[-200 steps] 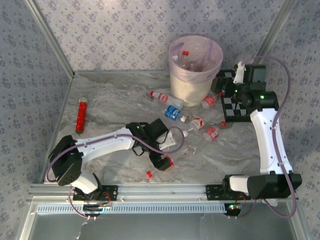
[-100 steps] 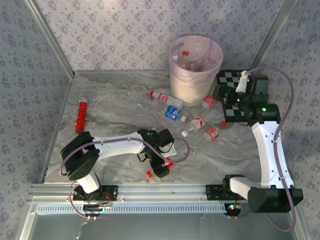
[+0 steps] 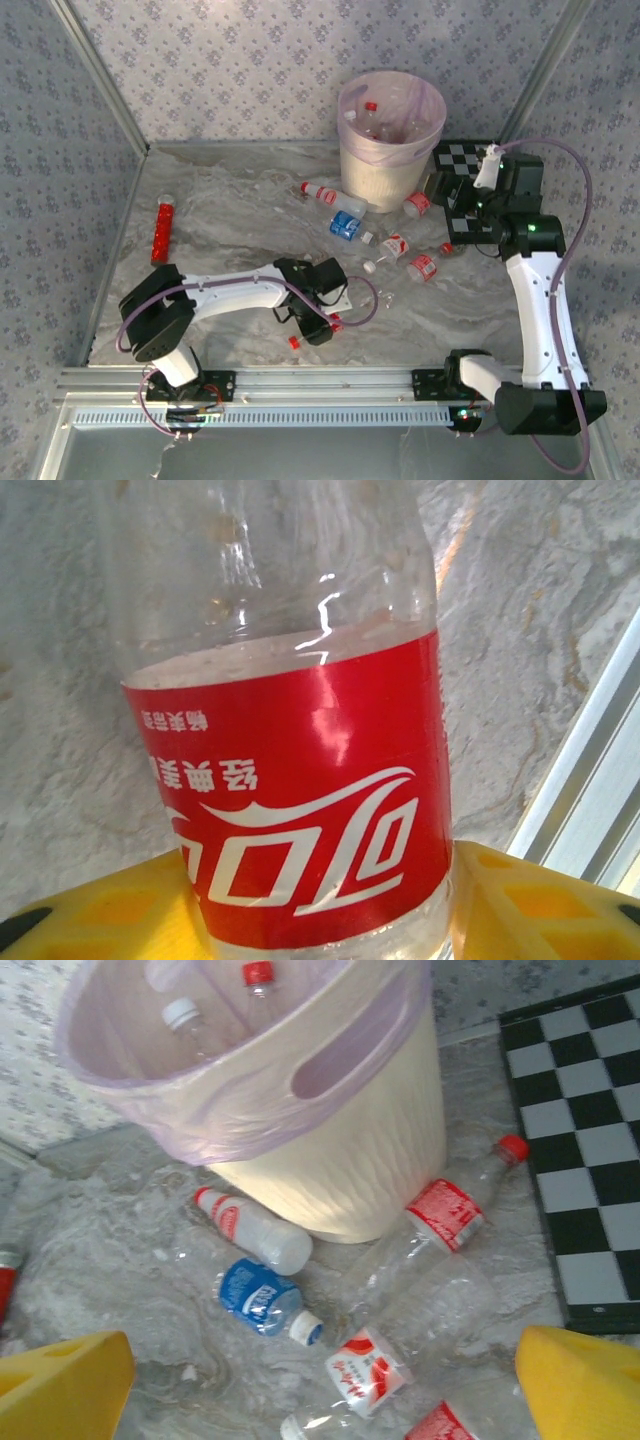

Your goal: Put the plastic bottles in the bin

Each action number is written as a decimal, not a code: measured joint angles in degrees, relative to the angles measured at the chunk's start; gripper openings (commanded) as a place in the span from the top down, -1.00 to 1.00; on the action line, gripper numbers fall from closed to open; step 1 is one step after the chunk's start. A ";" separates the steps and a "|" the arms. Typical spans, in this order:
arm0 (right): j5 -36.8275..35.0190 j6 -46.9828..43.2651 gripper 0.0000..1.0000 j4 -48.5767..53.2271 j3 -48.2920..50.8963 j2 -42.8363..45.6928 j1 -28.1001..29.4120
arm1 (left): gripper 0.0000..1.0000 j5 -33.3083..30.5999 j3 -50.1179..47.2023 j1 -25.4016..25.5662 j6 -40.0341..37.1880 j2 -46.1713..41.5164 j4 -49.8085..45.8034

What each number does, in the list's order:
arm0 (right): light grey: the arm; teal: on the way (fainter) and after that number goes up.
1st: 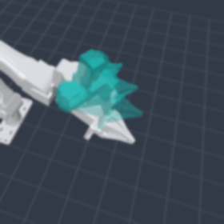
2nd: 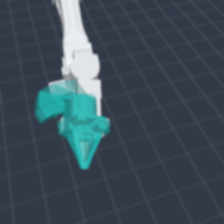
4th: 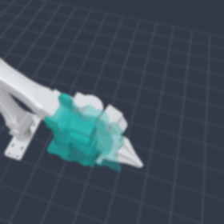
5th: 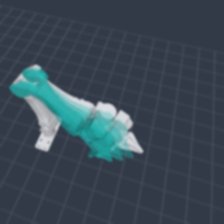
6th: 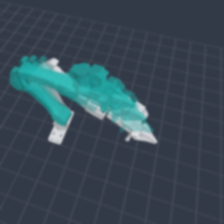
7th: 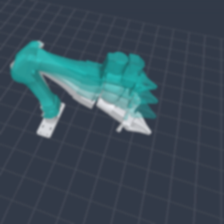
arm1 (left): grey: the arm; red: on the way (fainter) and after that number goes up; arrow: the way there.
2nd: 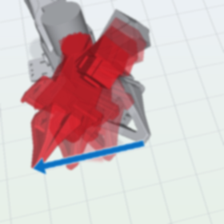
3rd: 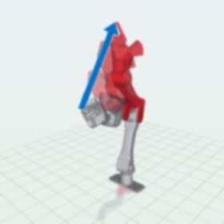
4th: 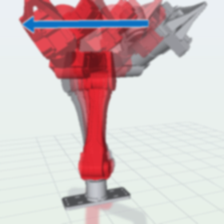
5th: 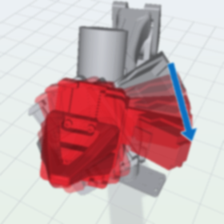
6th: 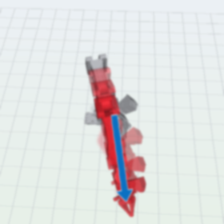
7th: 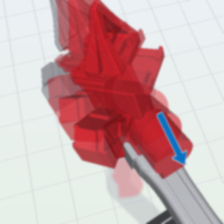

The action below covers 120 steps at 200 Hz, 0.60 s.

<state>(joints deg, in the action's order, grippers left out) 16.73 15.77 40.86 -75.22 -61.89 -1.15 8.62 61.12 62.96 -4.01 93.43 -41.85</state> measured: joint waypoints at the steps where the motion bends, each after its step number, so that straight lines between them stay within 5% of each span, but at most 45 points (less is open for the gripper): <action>1: 0.13 0.02 -1.00 -0.02 0.04 0.07 0.00 | -0.05 -0.09 0.00 -0.07 0.02 -0.11 -0.04; 32: 8.13 2.29 -0.98 -3.96 4.17 3.19 0.00 | 0.16 -4.33 -1.22 -6.21 1.90 -7.69 2.14; 60: 16.72 7.08 -0.98 -12.59 12.07 5.62 2.08 | 0.23 -6.80 -5.44 -14.51 7.19 -16.79 13.64; 120: 18.16 7.56 -1.00 -16.70 14.32 2.93 13.75 | 0.23 2.36 -8.04 -18.23 14.23 -13.31 33.83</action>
<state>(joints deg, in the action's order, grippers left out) 34.89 23.33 24.16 -60.90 -58.96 12.60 10.98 53.08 44.73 10.22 80.12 -8.01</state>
